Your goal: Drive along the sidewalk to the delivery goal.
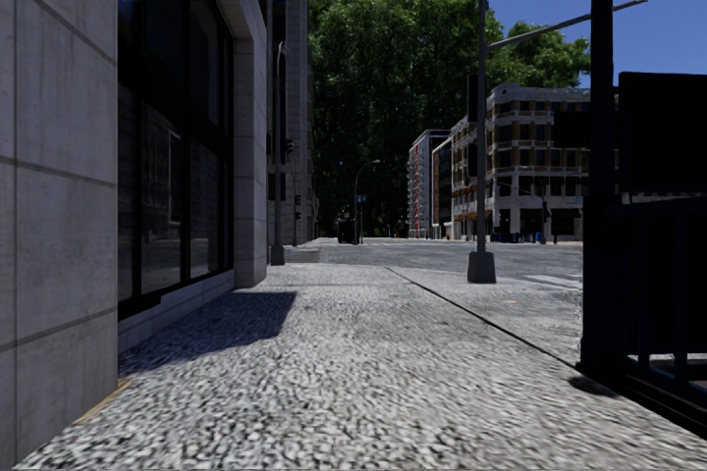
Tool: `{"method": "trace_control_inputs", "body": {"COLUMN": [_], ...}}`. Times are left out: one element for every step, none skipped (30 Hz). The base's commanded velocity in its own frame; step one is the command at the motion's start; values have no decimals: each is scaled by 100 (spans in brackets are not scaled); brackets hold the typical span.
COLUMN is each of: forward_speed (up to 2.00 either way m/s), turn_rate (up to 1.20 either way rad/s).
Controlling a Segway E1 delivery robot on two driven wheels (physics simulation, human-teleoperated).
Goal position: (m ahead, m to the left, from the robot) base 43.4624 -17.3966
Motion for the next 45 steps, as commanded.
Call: {"method": "trace_control_inputs", "body": {"forward_speed": [200, 200, 200, 200, 200, 200, 200, 200, 200, 200, 200, 200, 200, 200, 200, 200, 200, 200, 200, 200, 200, 200, 200, 200, 200, 200, 200, 200, 198, 191, 191, 188, 188, 187, 187, 187, 187, 187, 187, 187, 187, 187, 187, 187, 187], "turn_rate": [0, 0, 0, 0, 0, 0, 0, 0, 0, 0, 0, 0, 0, 0, 0, 0, 0, 0, -11, -11, -20, -31, -39, -50, -56, -56, -58, -62, -67, -71, -71, -73, -73, -73, -73, -73, -73, -73, -73, -73, -73, -73, -73, -73, -73]}}
